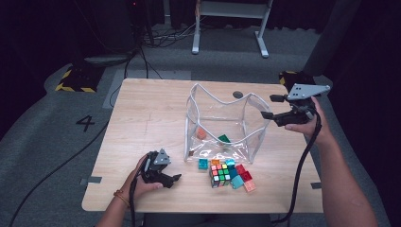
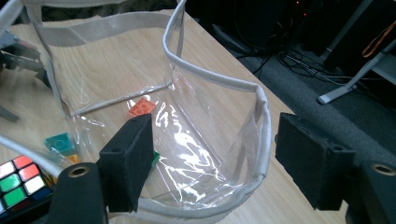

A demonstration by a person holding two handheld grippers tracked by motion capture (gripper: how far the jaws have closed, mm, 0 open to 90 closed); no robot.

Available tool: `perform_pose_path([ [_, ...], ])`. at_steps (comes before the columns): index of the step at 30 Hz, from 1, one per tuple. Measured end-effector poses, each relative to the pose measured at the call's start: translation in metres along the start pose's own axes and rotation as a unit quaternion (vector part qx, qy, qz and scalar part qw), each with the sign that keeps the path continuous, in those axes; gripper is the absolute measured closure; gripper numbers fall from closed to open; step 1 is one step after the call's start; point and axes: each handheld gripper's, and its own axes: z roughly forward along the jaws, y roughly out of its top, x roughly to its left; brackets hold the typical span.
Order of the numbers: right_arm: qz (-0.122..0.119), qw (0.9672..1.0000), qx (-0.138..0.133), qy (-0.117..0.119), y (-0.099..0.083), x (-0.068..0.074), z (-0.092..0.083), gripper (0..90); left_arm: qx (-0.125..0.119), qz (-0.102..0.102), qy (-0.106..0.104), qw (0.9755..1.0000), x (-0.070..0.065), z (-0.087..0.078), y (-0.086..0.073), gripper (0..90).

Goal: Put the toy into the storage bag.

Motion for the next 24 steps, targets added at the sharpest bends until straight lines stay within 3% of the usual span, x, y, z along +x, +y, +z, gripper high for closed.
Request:
perform_pose_path([
  [9, 0.024, 0.9991, -0.031, -0.015, -0.01, 0.007, -0.02, 27.7, -0.002, -0.002, 0.0, 1.0, 0.0, 0.0, 0.0, 14.1],
  [14, 0.018, 0.9991, -0.02, -0.031, -0.021, 0.016, -0.028, 31.3, -0.001, -0.001, 0.0, 1.0, 0.0, 0.0, 0.0, 14.1],
  [18, 0.025, 0.9991, -0.025, -0.021, -0.031, 0.022, -0.035, 33.7, -0.001, 0.0, 0.002, 1.0, 0.0, 0.0, 0.0, 14.1],
  [22, 0.018, 0.9994, -0.007, -0.028, -0.049, 0.04, -0.037, 34.1, -0.001, -0.005, 0.005, 1.0, -0.001, 0.0, 0.0, 14.1],
  [24, 0.025, 0.9994, -0.006, -0.021, -0.058, 0.046, -0.038, 34.2, 0.0, -0.005, 0.005, 1.0, -0.001, 0.0, 0.0, 14.1],
])
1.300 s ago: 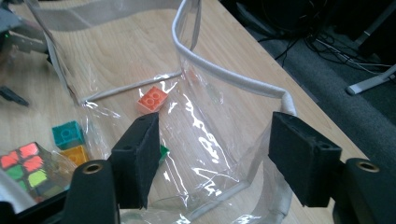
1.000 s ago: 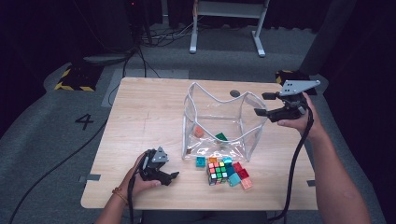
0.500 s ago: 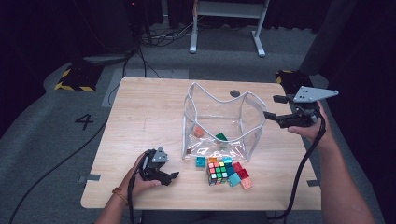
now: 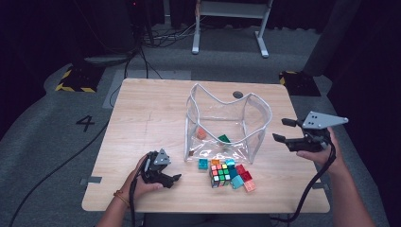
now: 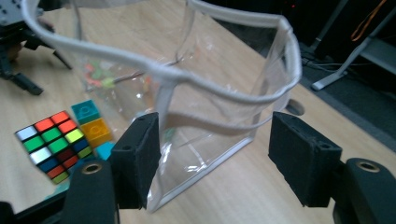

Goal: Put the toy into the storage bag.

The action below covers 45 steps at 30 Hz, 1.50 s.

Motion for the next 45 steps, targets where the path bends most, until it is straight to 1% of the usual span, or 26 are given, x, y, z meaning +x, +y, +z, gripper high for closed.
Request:
perform_pose_path([
  [4, 0.004, 1.0, 0.003, 0.001, -0.018, 0.012, 0.0, 34.2, 0.001, 0.0, -0.002, 1.0, 0.0, 0.0, 0.0, 14.1],
  [5, 0.004, 1.0, 0.003, 0.001, -0.018, 0.012, 0.0, 34.2, 0.001, 0.0, -0.002, 1.0, 0.0, 0.0, 0.0, 14.1],
  [6, 0.009, 0.9999, 0.005, 0.006, -0.029, 0.018, 0.001, 34.2, 0.001, 0.003, -0.003, 1.0, 0.0, 0.0, 0.0, 14.1],
  [9, 0.022, 0.9995, 0.016, 0.015, -0.047, 0.028, 0.006, 34.3, 0.001, 0.003, -0.005, 1.0, 0.0, 0.0, 0.0, 14.1],
  [10, 0.015, 0.9995, 0.021, 0.015, -0.053, 0.031, 0.008, 34.2, 0.001, 0.003, -0.005, 1.0, 0.0, 0.0, 0.0, 14.2],
  [11, 0.026, 0.9991, 0.024, 0.022, -0.059, 0.036, 0.01, 34.2, 0.001, 0.003, -0.005, 1.0, 0.0, 0.0, 0.0, 14.2],
  [12, 0.027, 0.9991, 0.023, 0.025, -0.065, 0.039, 0.012, 34.2, 0.001, 0.003, -0.005, 1.0, 0.0, 0.0, 0.0, 14.2],
  [14, 0.041, 0.9981, 0.024, 0.04, -0.077, 0.046, 0.015, 34.3, 0.001, 0.003, -0.005, 1.0, 0.0, 0.0, 0.0, 14.2],
  [16, 0.044, 0.9971, 0.031, 0.054, -0.089, 0.054, 0.02, 34.3, 0.001, 0.004, -0.004, 1.0, 0.0, 0.0, 0.0, 14.2],
  [17, 0.047, 0.9964, 0.036, 0.061, -0.095, 0.058, 0.021, 34.6, 0.001, 0.004, -0.005, 1.0, 0.0, 0.0, 0.0, 14.2],
  [19, 0.062, 0.9945, 0.04, 0.075, -0.105, 0.064, 0.025, 34.8, 0.001, 0.003, -0.005, 1.0, 0.0, 0.0, 0.0, 14.2],
  [22, 0.074, 0.9928, 0.044, 0.083, -0.117, 0.074, 0.031, 35.0, 0.001, 0.003, -0.004, 1.0, 0.0, 0.0, 0.0, 14.1],
  [24, 0.083, 0.9914, 0.042, 0.092, -0.122, 0.08, 0.035, 35.8, 0.001, 0.003, -0.004, 1.0, 0.0, 0.0, 0.0, 14.1],
  [25, 0.083, 0.9914, 0.042, 0.092, -0.122, 0.08, 0.035, 35.8, 0.001, 0.003, -0.004, 1.0, 0.0, 0.0, 0.0, 14.2],
  [26, 0.077, 0.9913, 0.052, 0.093, -0.125, 0.087, 0.04, 36.0, 0.001, 0.004, -0.003, 1.0, 0.0, 0.0, 0.0, 14.2],
  [28, 0.074, 0.9913, 0.051, 0.097, -0.127, 0.092, 0.043, 36.4, 0.001, 0.004, -0.003, 1.0, 0.0, 0.0, 0.0, 14.2],
  [31, 0.08, 0.9899, 0.054, 0.105, -0.131, 0.1, 0.048, 36.9, 0.001, 0.004, -0.003, 1.0, 0.0, 0.0, 0.0, 14.2],
  [33, 0.076, 0.9892, 0.06, 0.11, -0.133, 0.105, 0.052, 37.8, 0.001, 0.004, -0.003, 1.0, 0.0, 0.0, 0.0, 14.2],
  [34, 0.067, 0.9894, 0.066, 0.11, -0.133, 0.107, 0.054, 38.1, 0.001, 0.004, -0.003, 1.0, 0.0, 0.0, 0.0, 14.2],
  [35, 0.062, 0.9899, 0.069, 0.107, -0.134, 0.11, 0.056, 38.5, 0.001, 0.004, -0.003, 1.0, 0.0, 0.0, 0.0, 14.2],
  [37, 0.058, 0.9902, 0.066, 0.108, -0.133, 0.112, 0.058, 38.8, 0.001, 0.004, -0.003, 1.0, 0.0, 0.0, 0.0, 14.2],
  [39, 0.057, 0.9909, 0.067, 0.102, -0.132, 0.116, 0.061, 38.8, 0.001, 0.004, -0.003, 1.0, 0.0, 0.0, 0.0, 14.2],
  [41, 0.06, 0.9905, 0.065, 0.105, -0.132, 0.117, 0.064, 38.6, 0.001, 0.004, -0.003, 1.0, 0.0, 0.0, 0.0, 14.1],
  [43, 0.056, 0.9908, 0.07, 0.101, -0.131, 0.12, 0.068, 38.6, 0.001, 0.004, -0.003, 1.0, 0.0, 0.0, 0.0, 14.1],
  [44, 0.052, 0.9908, 0.078, 0.097, -0.131, 0.121, 0.069, 38.5, 0.001, 0.004, -0.003, 1.0, 0.0, 0.0, 0.0, 14.1],
  [45, 0.052, 0.9908, 0.078, 0.097, -0.131, 0.121, 0.069, 38.5, 0.001, 0.004, -0.003, 1.0, 0.0, 0.0, 0.0, 14.2],
])
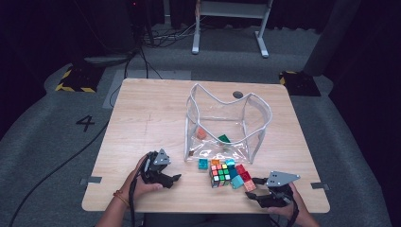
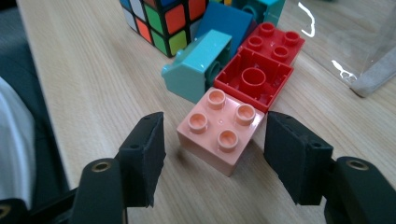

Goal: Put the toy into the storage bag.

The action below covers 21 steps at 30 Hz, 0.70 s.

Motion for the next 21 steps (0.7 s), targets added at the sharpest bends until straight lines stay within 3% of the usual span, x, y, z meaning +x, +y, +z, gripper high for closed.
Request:
perform_pose_path([
  [1, -0.01, 0.9999, 0.002, -0.006, 0.002, 0.001, 0.003, 39.0, 0.0, 0.0, 0.0, 1.0, 0.0, 0.0, 0.0, 14.1],
  [6, -0.007, 0.9998, 0.003, -0.017, 0.003, 0.001, 0.004, 47.2, 0.0, 0.0, -0.001, 1.0, 0.0, 0.0, 0.0, 14.1],
  [12, -0.02, 0.9994, -0.002, -0.027, -0.001, -0.004, -0.001, 49.3, 0.0, 0.0, 0.0, 1.0, 0.0, 0.0, 0.0, 14.1],
  [14, -0.009, 0.9997, -0.007, -0.019, -0.004, -0.007, -0.004, 56.8, 0.0, 0.0, -0.001, 1.0, 0.0, 0.0, 0.0, 14.1],
  [15, -0.014, 0.9995, -0.008, -0.027, -0.005, -0.009, -0.006, 58.4, 0.0, 0.0, 0.0, 1.0, 0.0, 0.0, 0.0, 14.1],
  [21, 0.004, 0.9992, -0.007, -0.04, -0.009, -0.017, -0.011, 59.2, 0.0, 0.0, 0.0, 1.0, 0.0, 0.0, 0.0, 14.1],
])
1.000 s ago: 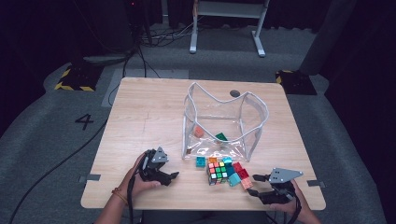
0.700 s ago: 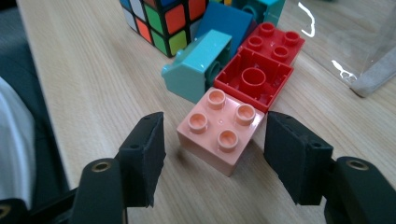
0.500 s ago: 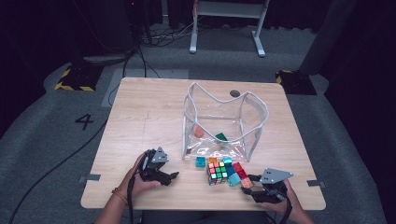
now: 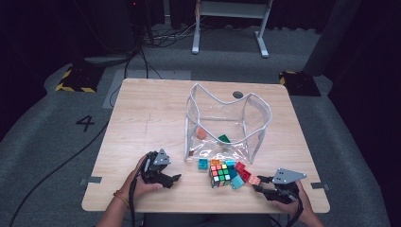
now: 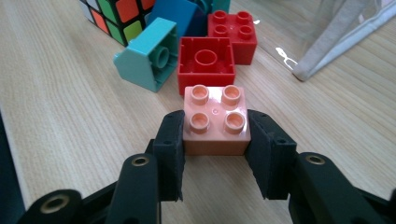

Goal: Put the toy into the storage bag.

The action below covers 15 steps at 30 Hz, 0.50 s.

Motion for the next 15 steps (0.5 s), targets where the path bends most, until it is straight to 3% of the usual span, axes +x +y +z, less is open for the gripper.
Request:
perform_pose_path([
  [15, 0.001, 0.9999, -0.003, -0.013, -0.001, -0.012, 0.0, 59.4, 0.0, 0.001, -0.002, 1.0, 0.0, 0.001, 0.001, 13.6],
])
